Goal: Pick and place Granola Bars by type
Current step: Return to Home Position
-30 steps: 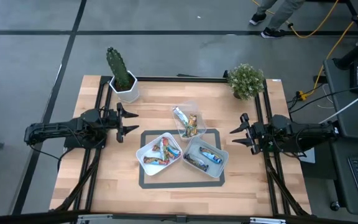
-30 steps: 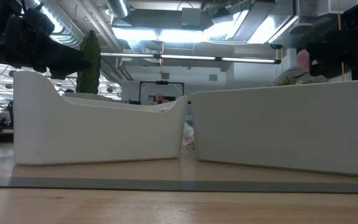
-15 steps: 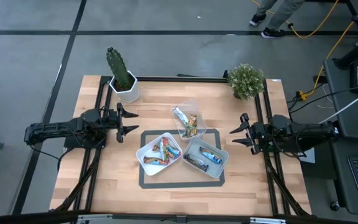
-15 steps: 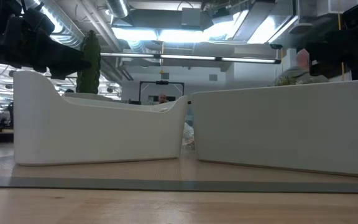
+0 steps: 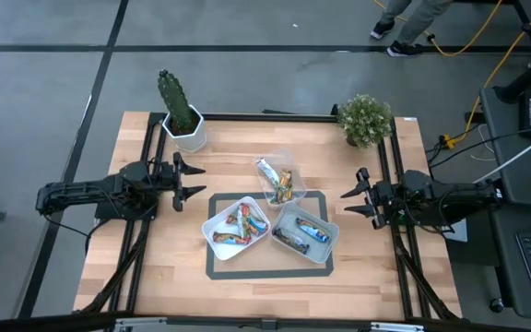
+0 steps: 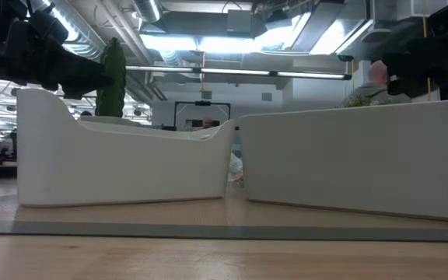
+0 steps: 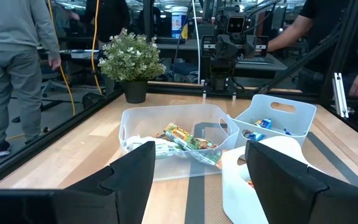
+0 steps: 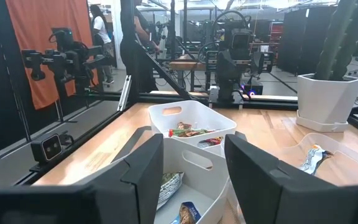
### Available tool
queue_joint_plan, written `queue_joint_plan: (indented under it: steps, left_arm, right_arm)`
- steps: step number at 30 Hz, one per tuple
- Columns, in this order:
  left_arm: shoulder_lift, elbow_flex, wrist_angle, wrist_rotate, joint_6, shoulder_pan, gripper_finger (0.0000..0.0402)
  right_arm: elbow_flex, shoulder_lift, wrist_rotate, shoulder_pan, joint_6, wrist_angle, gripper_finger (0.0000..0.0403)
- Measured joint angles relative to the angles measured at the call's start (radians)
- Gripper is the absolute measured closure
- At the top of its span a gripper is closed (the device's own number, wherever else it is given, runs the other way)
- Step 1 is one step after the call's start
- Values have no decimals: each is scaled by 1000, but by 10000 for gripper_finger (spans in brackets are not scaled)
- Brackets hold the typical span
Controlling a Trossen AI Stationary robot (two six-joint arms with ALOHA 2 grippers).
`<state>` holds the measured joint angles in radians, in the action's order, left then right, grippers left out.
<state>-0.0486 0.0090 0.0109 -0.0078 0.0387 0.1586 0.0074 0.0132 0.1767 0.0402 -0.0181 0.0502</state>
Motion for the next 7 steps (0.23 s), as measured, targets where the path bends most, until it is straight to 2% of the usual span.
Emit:
queue_joint_plan:
  steps: [7]
  left_arm:
    - [0, 0, 0, 0, 0, 0, 158]
  right_arm:
    - [0, 0, 0, 0, 0, 0, 229]
